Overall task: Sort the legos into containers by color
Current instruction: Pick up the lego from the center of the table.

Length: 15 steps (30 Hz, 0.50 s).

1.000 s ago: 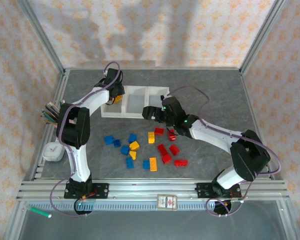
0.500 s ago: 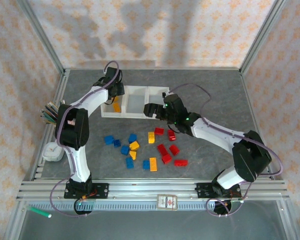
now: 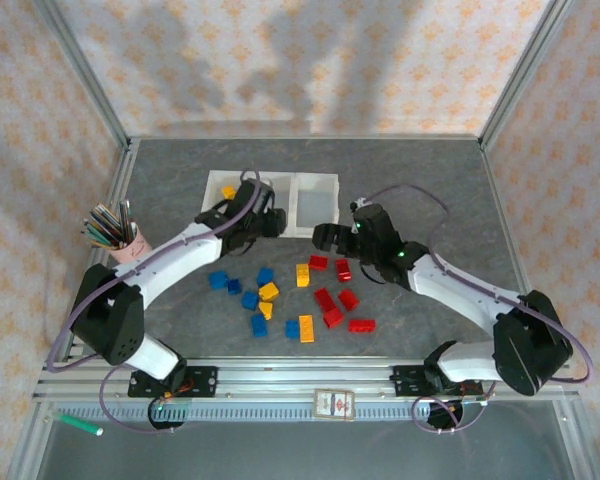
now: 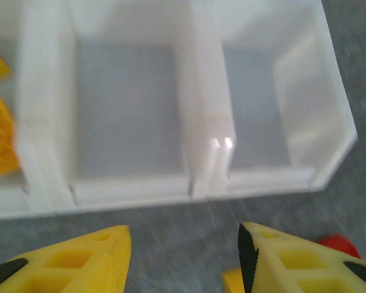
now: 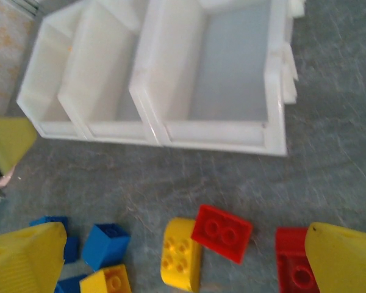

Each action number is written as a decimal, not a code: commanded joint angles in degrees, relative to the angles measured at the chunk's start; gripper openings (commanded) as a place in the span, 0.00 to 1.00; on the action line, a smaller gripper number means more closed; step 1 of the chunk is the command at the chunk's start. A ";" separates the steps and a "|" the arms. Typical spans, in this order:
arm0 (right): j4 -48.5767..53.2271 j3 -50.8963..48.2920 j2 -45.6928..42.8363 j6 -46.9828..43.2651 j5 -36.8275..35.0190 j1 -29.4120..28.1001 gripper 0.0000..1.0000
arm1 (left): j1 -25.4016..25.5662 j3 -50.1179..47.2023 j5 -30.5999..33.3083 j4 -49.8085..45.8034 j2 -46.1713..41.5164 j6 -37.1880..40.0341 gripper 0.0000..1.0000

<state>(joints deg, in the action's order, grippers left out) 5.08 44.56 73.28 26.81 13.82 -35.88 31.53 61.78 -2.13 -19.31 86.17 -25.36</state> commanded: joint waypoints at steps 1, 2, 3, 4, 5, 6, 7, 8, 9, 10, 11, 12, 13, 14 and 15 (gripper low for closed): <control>3.45 -3.07 -3.42 0.35 0.94 0.46 1.00 | 3.69 -3.21 1.78 -1.27 -2.04 -5.97 0.53; 3.69 -4.09 -4.23 0.66 1.18 0.55 1.00 | 5.11 -4.07 1.65 -0.88 -2.23 -6.80 0.53; 3.77 -4.92 -4.78 0.79 1.52 0.62 1.00 | 6.49 -4.78 1.65 -0.67 -2.19 -7.62 0.53; 3.73 -5.91 -5.22 1.00 2.08 0.63 1.00 | 7.84 -5.44 1.69 -0.64 -1.92 -7.86 0.53; 3.71 -6.79 -5.25 1.05 2.70 0.72 1.00 | 9.00 -5.86 1.61 -0.56 -1.38 -9.95 0.53; 3.62 -7.41 -5.31 1.23 3.16 0.72 1.00 | 9.90 -6.20 1.26 -0.24 -0.85 -10.55 0.54; 3.61 -7.97 -5.24 1.37 3.44 0.72 1.00 | 10.81 -6.33 0.93 0.00 0.00 -10.90 0.54; 3.70 -8.52 -5.26 1.47 3.62 0.77 1.00 | 11.49 -6.07 0.97 -0.14 0.88 -11.21 0.54; 3.68 -8.95 -5.26 1.50 3.83 0.72 1.00 | 12.27 -5.63 1.39 -0.37 1.90 -11.68 0.54; 3.71 -9.33 -5.25 1.68 3.84 0.74 1.00 | 12.99 -5.25 1.43 -0.33 2.89 -11.81 0.54; 3.58 -9.64 -5.33 1.72 3.84 0.72 1.00 | 13.55 -4.87 1.51 -0.25 3.72 -11.90 0.54; 3.31 -10.03 -5.26 1.84 3.84 0.80 1.00 | 14.10 -4.43 1.60 -0.20 4.78 -12.07 0.55; 3.06 -10.42 -6.63 1.91 3.71 0.81 1.00 | 14.63 -4.01 1.56 -0.32 5.84 -12.08 0.56; 2.88 -10.69 -6.98 1.94 3.59 0.81 1.00 | 14.98 -3.57 1.56 -0.52 6.81 -12.08 0.56; 2.67 -10.93 -7.17 1.97 3.41 0.88 1.00 | 15.21 -3.26 1.67 -0.64 7.97 -12.12 0.56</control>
<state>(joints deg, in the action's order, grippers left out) 8.16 34.37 68.18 28.08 17.43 -35.42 45.84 56.47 -2.02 -19.25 91.85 -35.92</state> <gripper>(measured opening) 0.998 0.563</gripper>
